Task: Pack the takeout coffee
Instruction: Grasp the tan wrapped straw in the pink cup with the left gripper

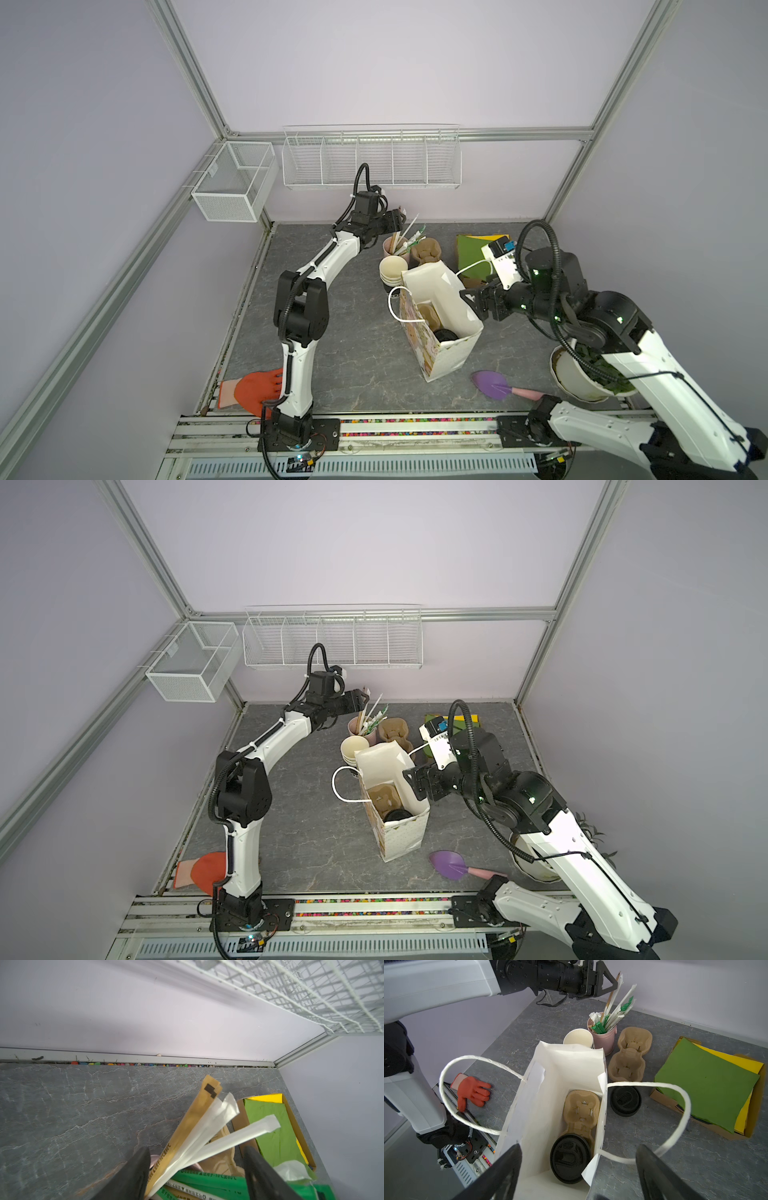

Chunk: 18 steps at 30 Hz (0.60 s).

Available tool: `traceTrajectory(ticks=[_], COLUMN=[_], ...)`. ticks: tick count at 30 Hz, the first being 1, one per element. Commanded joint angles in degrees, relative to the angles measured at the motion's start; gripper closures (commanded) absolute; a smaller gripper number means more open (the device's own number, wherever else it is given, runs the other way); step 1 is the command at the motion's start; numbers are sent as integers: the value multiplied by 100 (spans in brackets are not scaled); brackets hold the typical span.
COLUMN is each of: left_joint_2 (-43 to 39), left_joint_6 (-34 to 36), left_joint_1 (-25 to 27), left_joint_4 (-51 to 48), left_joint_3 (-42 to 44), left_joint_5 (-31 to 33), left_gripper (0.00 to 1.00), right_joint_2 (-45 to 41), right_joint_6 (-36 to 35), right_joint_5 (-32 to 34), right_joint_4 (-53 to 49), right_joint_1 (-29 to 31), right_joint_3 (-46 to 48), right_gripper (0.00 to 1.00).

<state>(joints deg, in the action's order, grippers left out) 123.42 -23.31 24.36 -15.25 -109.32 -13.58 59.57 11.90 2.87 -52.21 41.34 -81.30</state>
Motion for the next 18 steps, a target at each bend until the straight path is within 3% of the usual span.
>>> traceTrajectory(ticks=[1,18], left_joint_2=[124,350], left_joint_6=[85,-194], left_joint_1=[-48,-147], left_joint_4=[36,201], left_joint_3=[-239,-553], left_joint_5=[-52,61], left_gripper=[30,33], right_joint_2=[63,63], right_joint_6=[-129,-87], right_joint_5=[-139,-289], right_joint_4=[210,334], right_joint_1=[-42,-49], right_joint_3=[95,194], right_gripper=[12,12])
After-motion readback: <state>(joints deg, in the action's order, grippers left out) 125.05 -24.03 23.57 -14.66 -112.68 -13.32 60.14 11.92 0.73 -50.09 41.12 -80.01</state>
